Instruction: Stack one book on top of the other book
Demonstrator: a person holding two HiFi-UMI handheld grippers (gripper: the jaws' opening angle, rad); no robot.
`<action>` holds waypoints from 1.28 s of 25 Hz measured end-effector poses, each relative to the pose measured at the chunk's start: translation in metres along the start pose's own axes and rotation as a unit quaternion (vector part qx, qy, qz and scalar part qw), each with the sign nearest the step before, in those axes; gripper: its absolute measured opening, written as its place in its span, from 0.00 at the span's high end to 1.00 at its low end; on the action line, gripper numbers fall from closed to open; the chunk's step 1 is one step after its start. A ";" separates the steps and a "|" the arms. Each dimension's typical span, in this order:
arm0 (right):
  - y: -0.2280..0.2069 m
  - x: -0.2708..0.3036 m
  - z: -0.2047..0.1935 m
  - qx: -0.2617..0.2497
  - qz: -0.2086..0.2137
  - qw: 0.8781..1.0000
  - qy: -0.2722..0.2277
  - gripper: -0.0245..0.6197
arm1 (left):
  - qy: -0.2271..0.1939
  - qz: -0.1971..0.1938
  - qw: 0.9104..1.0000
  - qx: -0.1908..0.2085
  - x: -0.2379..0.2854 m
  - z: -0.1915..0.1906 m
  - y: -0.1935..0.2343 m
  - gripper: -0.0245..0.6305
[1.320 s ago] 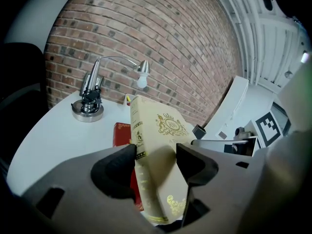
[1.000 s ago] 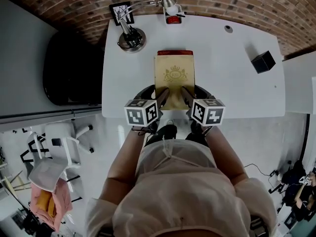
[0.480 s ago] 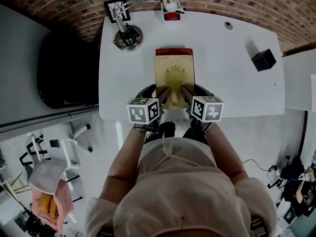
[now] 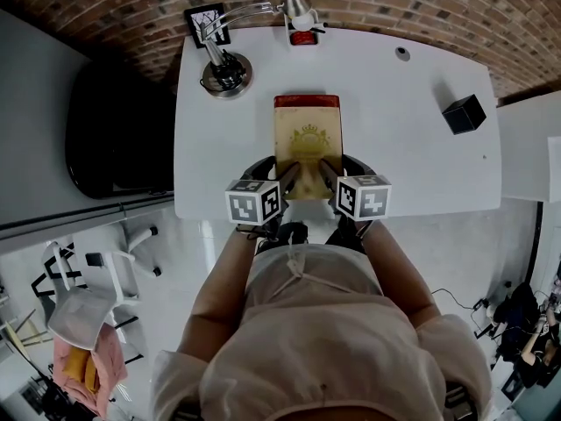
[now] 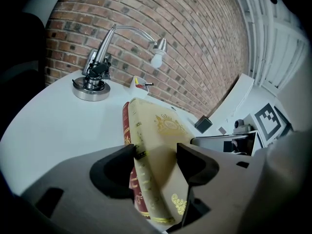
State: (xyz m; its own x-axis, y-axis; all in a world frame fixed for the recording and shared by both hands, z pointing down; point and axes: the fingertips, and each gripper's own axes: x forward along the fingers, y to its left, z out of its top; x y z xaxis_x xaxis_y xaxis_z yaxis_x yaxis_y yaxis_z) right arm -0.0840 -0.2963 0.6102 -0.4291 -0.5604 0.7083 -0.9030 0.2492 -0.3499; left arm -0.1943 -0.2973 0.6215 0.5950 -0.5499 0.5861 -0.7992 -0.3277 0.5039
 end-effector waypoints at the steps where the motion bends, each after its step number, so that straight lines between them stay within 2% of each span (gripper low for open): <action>1: 0.001 -0.001 0.002 -0.005 -0.003 1.000 -0.001 0.63 | 0.001 0.000 1.000 0.004 0.000 0.000 0.000 0.55; 7: 0.001 -0.002 0.006 -0.029 -0.018 0.999 -0.006 0.63 | 0.002 0.006 1.000 0.027 -0.004 0.007 0.000 0.56; 13: -0.003 -0.025 0.032 -0.036 -0.051 0.996 -0.058 0.63 | -0.058 0.011 0.998 0.031 -0.028 0.041 -0.007 0.56; 14: -0.001 -0.029 0.037 -0.043 -0.053 0.995 -0.067 0.63 | -0.068 0.011 0.997 0.034 -0.033 0.048 -0.009 0.58; 16: 0.006 -0.038 0.048 -0.058 -0.053 0.993 -0.083 0.63 | -0.093 0.008 0.995 0.036 -0.043 0.061 -0.016 0.70; 18: 0.014 -0.047 0.057 -0.075 -0.055 0.991 -0.099 0.71 | -0.115 0.003 0.993 0.035 -0.053 0.072 -0.024 0.81; 22: 0.034 -0.069 0.076 -0.091 -0.053 0.984 -0.141 0.85 | -0.148 -0.012 0.988 0.049 -0.073 0.091 -0.042 0.89; 26: 0.052 -0.092 0.098 -0.101 -0.035 0.975 -0.193 0.90 | -0.199 -0.018 0.976 0.085 -0.097 0.119 -0.060 0.93; 32: 0.079 -0.130 0.120 -0.130 -0.008 0.956 -0.263 0.90 | -0.284 -0.010 0.945 0.163 -0.138 0.154 -0.092 0.93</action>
State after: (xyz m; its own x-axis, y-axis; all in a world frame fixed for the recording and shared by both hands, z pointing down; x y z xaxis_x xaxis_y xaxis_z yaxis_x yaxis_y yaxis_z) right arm -0.0972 -0.2988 0.4173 -0.4073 -0.8686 0.2824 -0.9133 0.3866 -0.1283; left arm -0.2164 -0.3095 0.3970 0.5434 -0.8338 0.0975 -0.8265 -0.5111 0.2358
